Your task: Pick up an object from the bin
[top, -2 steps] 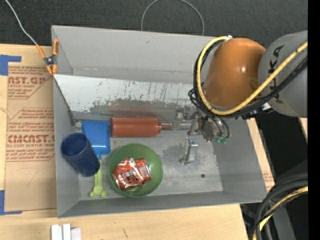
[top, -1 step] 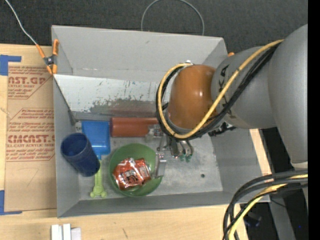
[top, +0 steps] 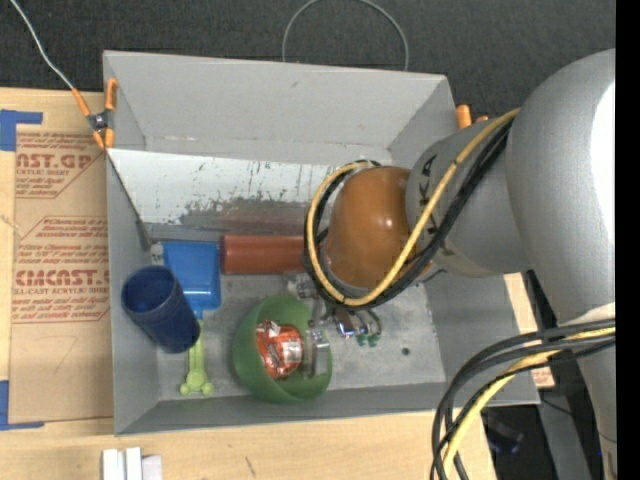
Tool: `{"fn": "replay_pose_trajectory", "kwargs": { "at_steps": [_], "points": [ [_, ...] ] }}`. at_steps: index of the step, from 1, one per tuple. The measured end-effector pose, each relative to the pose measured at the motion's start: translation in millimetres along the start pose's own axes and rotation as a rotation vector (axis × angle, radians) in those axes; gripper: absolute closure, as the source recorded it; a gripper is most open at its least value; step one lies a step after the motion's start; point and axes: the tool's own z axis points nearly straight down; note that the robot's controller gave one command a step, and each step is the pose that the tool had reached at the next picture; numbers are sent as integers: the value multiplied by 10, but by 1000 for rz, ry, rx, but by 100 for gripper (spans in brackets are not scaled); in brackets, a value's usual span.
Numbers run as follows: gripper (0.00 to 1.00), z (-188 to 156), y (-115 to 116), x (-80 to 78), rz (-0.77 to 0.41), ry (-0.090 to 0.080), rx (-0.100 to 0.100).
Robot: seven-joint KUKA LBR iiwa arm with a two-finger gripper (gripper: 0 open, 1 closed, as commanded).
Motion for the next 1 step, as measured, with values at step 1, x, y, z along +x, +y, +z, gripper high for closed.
{"fn": "replay_pose_trajectory", "kwargs": {
  "at_steps": [1],
  "points": [
    [0, 40, 596, -11, -159, -30, -2]
  ]
}}
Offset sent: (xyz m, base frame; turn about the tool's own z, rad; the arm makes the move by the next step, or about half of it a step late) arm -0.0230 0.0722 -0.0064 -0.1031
